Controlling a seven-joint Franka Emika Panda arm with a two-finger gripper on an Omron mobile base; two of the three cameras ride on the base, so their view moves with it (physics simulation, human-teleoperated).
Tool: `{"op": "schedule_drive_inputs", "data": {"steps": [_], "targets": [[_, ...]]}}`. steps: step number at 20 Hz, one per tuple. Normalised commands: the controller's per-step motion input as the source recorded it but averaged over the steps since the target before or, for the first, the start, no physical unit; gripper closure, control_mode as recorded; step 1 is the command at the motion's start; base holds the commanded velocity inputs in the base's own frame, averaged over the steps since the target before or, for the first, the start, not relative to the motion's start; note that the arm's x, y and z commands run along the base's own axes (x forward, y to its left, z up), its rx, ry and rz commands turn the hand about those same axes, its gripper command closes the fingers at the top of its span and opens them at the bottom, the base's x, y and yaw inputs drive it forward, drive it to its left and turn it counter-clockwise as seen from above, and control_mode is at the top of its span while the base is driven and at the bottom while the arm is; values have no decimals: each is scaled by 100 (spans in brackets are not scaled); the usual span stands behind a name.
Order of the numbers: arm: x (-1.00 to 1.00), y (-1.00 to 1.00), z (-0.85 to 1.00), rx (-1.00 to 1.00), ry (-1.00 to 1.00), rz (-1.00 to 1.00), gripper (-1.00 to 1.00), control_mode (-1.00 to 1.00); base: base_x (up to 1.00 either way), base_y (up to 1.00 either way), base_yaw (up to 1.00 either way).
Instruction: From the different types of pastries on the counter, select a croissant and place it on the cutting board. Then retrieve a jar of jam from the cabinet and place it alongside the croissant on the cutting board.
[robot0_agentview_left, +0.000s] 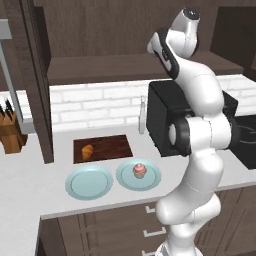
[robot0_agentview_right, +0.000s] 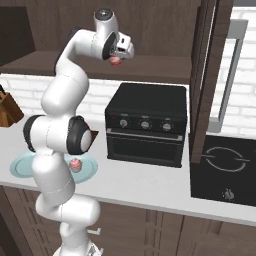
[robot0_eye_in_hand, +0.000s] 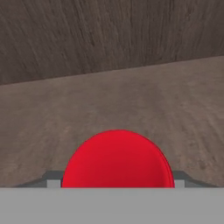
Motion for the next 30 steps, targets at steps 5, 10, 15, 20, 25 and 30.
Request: {"op": "schedule_drive_inputs", "data": {"steps": [5,10,15,20,25,30], "targets": [[-35,0,25,0,-8,0,100,-100,0,0,0],[-27,0,0,0,-2,0,100,-100,0,0,0],[-27,2,0,0,-2,0,100,-100,0,0,0],[-56,9,6,0,-8,1,100,-100,0,0,0],[-55,4,3,0,-3,0,100,-100,0,0,0],[-47,13,6,0,0,2,100,-100,0,0,0]]}}
